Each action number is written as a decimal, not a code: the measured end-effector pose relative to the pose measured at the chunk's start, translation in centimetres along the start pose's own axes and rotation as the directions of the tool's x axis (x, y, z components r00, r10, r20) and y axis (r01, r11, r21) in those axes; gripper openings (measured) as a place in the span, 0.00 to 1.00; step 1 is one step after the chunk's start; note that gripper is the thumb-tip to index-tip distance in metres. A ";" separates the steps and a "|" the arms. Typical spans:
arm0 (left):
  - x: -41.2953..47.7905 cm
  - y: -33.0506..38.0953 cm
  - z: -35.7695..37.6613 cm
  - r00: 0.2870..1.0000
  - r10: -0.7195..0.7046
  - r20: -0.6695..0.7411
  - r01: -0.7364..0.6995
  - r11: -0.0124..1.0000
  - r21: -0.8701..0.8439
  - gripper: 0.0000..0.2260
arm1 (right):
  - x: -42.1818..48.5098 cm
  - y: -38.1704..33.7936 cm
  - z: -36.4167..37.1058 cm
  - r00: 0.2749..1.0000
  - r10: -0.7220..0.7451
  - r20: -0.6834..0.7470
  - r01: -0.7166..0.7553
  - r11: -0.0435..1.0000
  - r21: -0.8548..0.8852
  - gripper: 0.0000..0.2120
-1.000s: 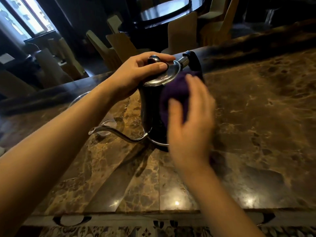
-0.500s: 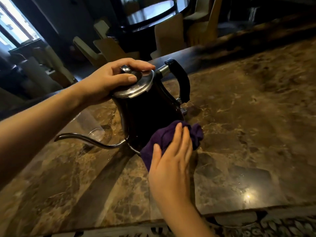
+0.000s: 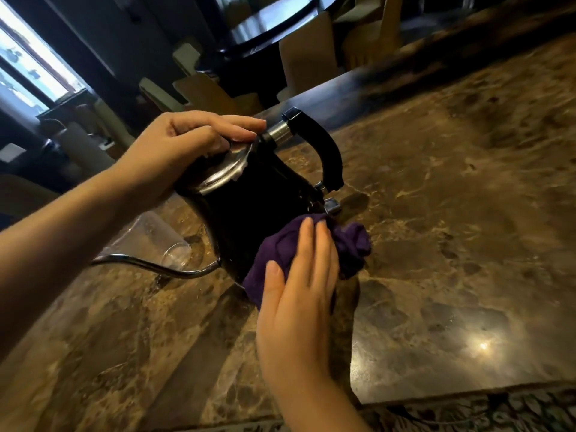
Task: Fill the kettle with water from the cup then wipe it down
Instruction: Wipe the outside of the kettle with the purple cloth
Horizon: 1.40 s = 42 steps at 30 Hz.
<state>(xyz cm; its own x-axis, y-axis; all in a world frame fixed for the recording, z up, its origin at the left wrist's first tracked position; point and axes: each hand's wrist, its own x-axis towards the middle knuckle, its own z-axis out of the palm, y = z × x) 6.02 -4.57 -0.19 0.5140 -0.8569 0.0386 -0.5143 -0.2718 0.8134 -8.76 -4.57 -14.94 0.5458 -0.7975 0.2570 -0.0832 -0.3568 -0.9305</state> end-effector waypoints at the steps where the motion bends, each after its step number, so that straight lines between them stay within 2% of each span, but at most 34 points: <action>1: 0.0 -0.1 0.3 1.000 0.012 -0.022 -0.012 1.000 0.007 0.16 | 0.3 -0.7 0.3 0.998 -0.062 -0.022 0.061 0.997 -0.053 0.28; 3: -0.1 -0.2 0.5 0.999 0.019 -0.051 -0.019 1.000 -0.001 0.16 | 1.1 -2.3 0.7 0.985 -0.166 -0.042 0.162 0.983 -0.090 0.26; 5: -0.2 -0.2 0.6 0.998 0.012 -0.067 -0.013 1.000 -0.015 0.16 | 2.4 -3.7 0.6 0.977 -0.203 -0.057 0.200 0.978 -0.058 0.28; 8: -0.2 -0.1 0.7 0.997 0.023 -0.070 -0.025 0.999 -0.022 0.16 | 4.4 -4.5 -0.3 0.981 -0.191 -0.030 0.192 0.981 0.022 0.30; 12: 0.1 -0.2 0.8 0.996 0.034 -0.080 -0.036 0.999 -0.028 0.20 | 5.4 -2.5 -2.0 0.984 -0.121 0.131 0.110 0.990 0.087 0.31; 18: 1.0 -0.6 0.0 0.996 0.087 -0.019 -0.088 0.996 -0.030 0.21 | 5.3 1.8 -3.7 0.944 0.163 0.286 -0.149 0.986 -0.071 0.26; 23: 1.6 -0.9 -0.6 0.993 0.111 0.035 -0.110 0.993 -0.038 0.20 | 5.1 1.5 -4.4 0.904 0.186 0.385 -0.072 0.954 -0.292 0.26; 25: 1.6 -0.9 -0.6 0.991 0.121 0.056 -0.119 0.992 -0.042 0.21 | 4.0 1.4 -4.3 0.938 0.142 0.316 -0.013 0.926 -0.377 0.25; 28: 1.8 -1.0 -0.7 0.987 0.138 0.079 -0.134 0.990 -0.054 0.23 | 1.9 1.6 -4.2 0.977 0.021 0.213 0.071 0.907 -0.416 0.18; 30: 2.0 -1.1 -0.7 0.987 0.141 0.076 -0.136 0.989 -0.059 0.22 | 0.3 1.9 -4.2 0.943 -0.046 0.329 0.184 0.896 -0.405 0.15; 32: 2.2 -1.1 -0.5 0.988 0.138 0.065 -0.133 0.988 -0.072 0.21 | -0.6 1.9 -4.7 0.917 -0.074 0.391 0.236 0.891 -0.387 0.14; 34: 2.5 -1.0 -0.3 0.989 0.138 0.057 -0.134 0.988 -0.078 0.20 | -0.8 2.1 -5.2 0.931 -0.086 0.354 0.221 0.907 -0.359 0.14; 37: 2.9 -0.9 0.0 0.986 0.147 0.079 -0.140 0.987 -0.083 0.14 | -0.1 2.6 -6.6 0.977 -0.074 0.199 0.135 0.939 -0.316 0.13; 42: 3.2 -1.0 -0.3 0.983 0.155 0.093 -0.148 0.986 -0.082 0.12 | 4.1 3.6 -8.1 0.995 -0.090 0.040 0.097 0.958 -0.270 0.22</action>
<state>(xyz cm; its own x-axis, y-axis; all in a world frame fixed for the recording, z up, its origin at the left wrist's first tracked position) 8.42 -6.92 -0.68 0.3619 -0.9257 0.1105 -0.5270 -0.1053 0.8433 -13.57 -13.02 -15.10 0.5844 -0.7420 0.3286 -0.2520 -0.5508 -0.7957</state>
